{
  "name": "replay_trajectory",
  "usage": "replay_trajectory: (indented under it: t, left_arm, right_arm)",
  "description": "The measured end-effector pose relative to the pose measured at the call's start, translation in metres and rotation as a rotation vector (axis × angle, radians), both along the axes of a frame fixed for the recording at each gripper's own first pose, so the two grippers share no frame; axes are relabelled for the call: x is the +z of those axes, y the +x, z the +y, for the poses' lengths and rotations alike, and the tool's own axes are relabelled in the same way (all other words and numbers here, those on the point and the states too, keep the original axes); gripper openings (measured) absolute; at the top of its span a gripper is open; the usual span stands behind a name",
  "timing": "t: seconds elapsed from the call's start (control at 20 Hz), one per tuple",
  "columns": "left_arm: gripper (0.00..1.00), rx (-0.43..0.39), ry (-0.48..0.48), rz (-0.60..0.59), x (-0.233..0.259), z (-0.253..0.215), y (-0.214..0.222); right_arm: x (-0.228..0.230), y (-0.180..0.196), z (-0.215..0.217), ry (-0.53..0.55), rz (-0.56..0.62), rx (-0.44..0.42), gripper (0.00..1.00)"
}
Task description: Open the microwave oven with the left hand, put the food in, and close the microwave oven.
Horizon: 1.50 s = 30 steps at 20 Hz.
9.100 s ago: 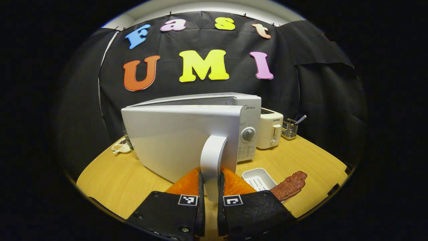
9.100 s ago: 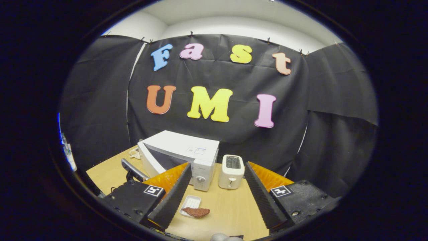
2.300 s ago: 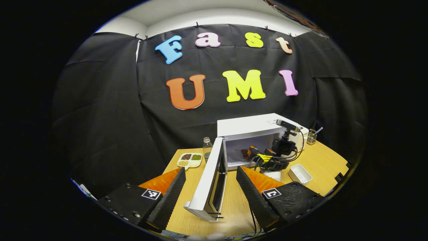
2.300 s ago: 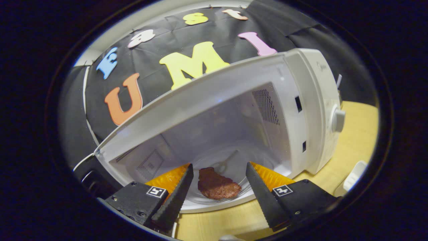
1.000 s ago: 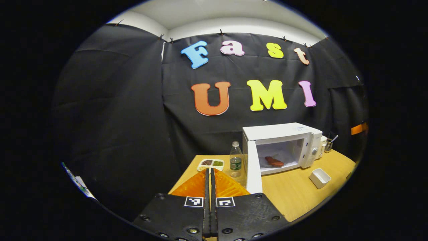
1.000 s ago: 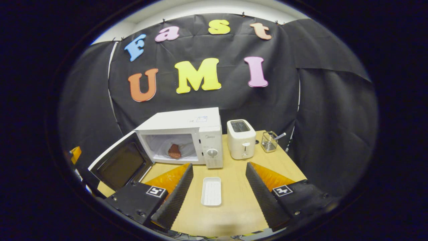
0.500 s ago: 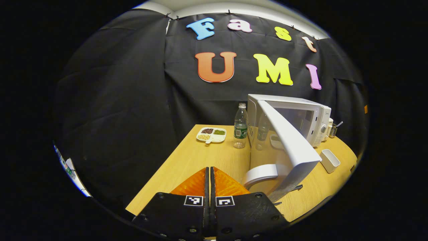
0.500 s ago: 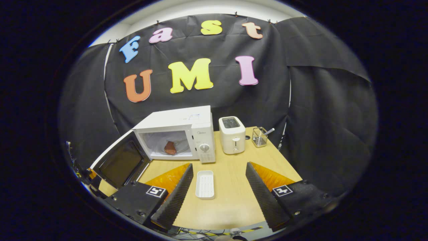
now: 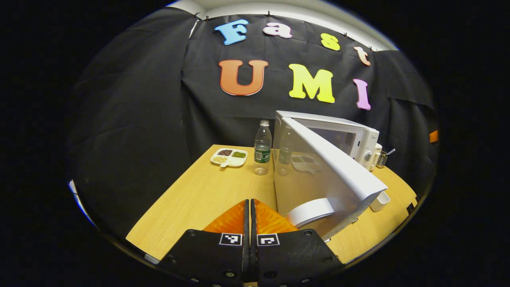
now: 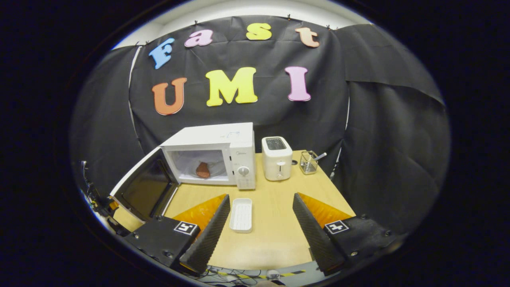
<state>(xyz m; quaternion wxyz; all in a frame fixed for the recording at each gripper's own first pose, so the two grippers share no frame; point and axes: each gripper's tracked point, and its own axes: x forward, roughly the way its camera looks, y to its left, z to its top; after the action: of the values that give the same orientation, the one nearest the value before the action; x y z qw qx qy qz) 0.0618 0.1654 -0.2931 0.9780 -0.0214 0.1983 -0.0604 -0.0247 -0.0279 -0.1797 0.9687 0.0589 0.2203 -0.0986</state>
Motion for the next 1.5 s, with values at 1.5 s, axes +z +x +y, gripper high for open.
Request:
replay_trajectory:
  t: [1.5]
  left_arm:
    - [0.00, -0.375, -0.031, -0.015, 0.013, -0.240, 0.020]
  right_arm:
    - [-0.021, -0.030, -0.074, 0.066, 0.071, -0.065, 1.00]
